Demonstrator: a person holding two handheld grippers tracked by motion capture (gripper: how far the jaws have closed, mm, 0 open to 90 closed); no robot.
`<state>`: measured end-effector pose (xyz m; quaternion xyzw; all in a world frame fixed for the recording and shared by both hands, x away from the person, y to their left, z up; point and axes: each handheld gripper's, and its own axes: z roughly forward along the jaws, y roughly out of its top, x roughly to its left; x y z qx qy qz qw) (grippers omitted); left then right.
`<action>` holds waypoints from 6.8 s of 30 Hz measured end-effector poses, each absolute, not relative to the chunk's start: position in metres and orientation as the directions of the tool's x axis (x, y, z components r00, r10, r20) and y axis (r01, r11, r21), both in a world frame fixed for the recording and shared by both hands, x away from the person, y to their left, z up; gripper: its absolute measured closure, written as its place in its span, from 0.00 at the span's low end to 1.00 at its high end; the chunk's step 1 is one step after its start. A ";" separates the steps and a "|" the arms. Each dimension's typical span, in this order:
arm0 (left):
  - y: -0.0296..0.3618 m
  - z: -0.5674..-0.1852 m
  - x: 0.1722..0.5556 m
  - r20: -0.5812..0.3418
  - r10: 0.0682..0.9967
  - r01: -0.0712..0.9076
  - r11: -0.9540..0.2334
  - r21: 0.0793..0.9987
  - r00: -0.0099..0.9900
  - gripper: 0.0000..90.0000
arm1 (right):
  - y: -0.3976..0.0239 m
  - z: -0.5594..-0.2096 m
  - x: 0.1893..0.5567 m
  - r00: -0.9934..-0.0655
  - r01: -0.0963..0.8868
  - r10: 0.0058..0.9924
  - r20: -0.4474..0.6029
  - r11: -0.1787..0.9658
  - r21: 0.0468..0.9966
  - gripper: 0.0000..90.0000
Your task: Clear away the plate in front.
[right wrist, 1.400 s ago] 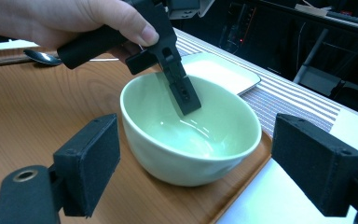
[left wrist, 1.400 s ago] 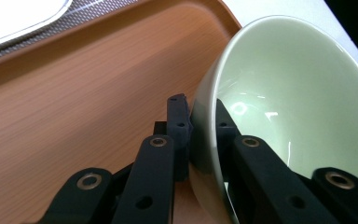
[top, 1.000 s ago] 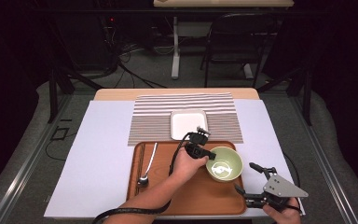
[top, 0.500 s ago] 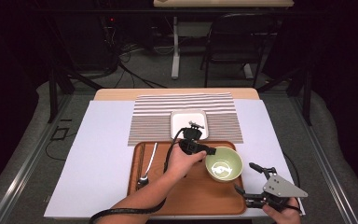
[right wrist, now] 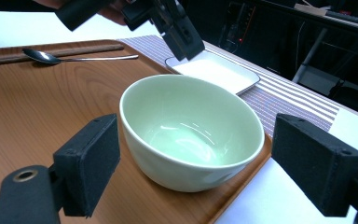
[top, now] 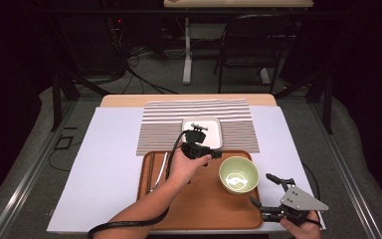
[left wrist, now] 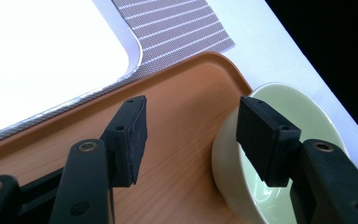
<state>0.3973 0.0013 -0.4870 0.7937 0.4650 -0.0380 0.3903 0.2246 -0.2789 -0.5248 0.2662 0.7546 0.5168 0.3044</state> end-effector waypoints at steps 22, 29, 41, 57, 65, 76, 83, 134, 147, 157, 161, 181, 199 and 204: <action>0.073 -0.476 0.428 -0.395 0.821 0.806 -0.126 0.579 0.412 0.48 | -0.280 -0.526 0.227 -0.670 0.099 0.721 -0.174 0.319 0.943 0.17; 0.092 -0.478 0.439 -0.391 0.849 0.818 -0.080 0.570 0.355 0.48 | -0.280 -0.526 0.227 -0.671 0.099 0.721 -0.173 0.318 0.943 0.17; 0.115 -0.488 0.458 -0.395 0.877 0.839 -0.017 0.544 0.274 0.48 | -0.280 -0.527 0.229 -0.672 0.101 0.721 -0.170 0.317 0.943 0.17; 0.106 -0.513 0.483 -0.399 0.895 0.857 0.038 0.515 0.200 0.50 | -0.277 -0.526 0.229 -0.681 0.093 0.710 -0.178 0.325 0.941 0.17; 0.096 -0.518 0.493 -0.404 0.894 0.858 0.046 0.511 0.192 0.53 | -0.276 -0.526 0.230 -0.684 0.093 0.708 -0.176 0.324 0.942 0.17; 0.081 -0.523 0.504 -0.392 0.901 0.874 0.031 0.485 0.186 0.62 | -0.276 -0.526 0.231 -0.685 0.088 0.706 -0.179 0.324 0.942 0.17; 0.077 -0.526 0.508 -0.398 0.902 0.892 0.033 0.450 0.167 0.72 | -0.276 -0.526 0.230 -0.685 0.089 0.707 -0.176 0.321 0.943 0.17; 0.087 -0.529 0.498 -0.517 0.856 0.916 0.191 0.352 0.020 0.99 | -0.277 -0.525 0.230 -0.682 0.086 0.709 -0.180 0.321 0.943 0.17; 0.091 -0.511 0.465 -0.534 0.844 0.912 0.178 0.370 0.052 0.99 | -0.276 -0.525 0.230 -0.681 0.088 0.710 -0.179 0.322 0.943 0.17; 0.091 -0.505 0.440 -0.547 0.833 0.919 0.149 0.366 0.083 0.99 | -0.276 -0.525 0.230 -0.681 0.083 0.709 -0.183 0.324 0.942 0.17; 0.093 -0.503 0.429 -0.551 0.830 0.918 0.143 0.370 0.092 0.99 | -0.275 -0.525 0.231 -0.682 0.085 0.709 -0.182 0.324 0.942 0.17; 0.130 -0.521 0.382 -0.571 0.820 0.918 0.187 0.351 0.052 0.99 | -0.275 -0.526 0.230 -0.681 0.084 0.708 -0.188 0.330 0.940 0.17; 0.127 -0.530 0.351 -0.575 0.816 0.919 0.182 0.349 0.057 0.98 | -0.274 -0.526 0.229 -0.680 0.084 0.709 -0.187 0.329 0.941 0.17; 0.124 -0.534 0.346 -0.566 0.822 0.921 0.173 0.350 0.061 0.98 | -0.274 -0.525 0.229 -0.681 0.081 0.707 -0.190 0.331 0.940 0.17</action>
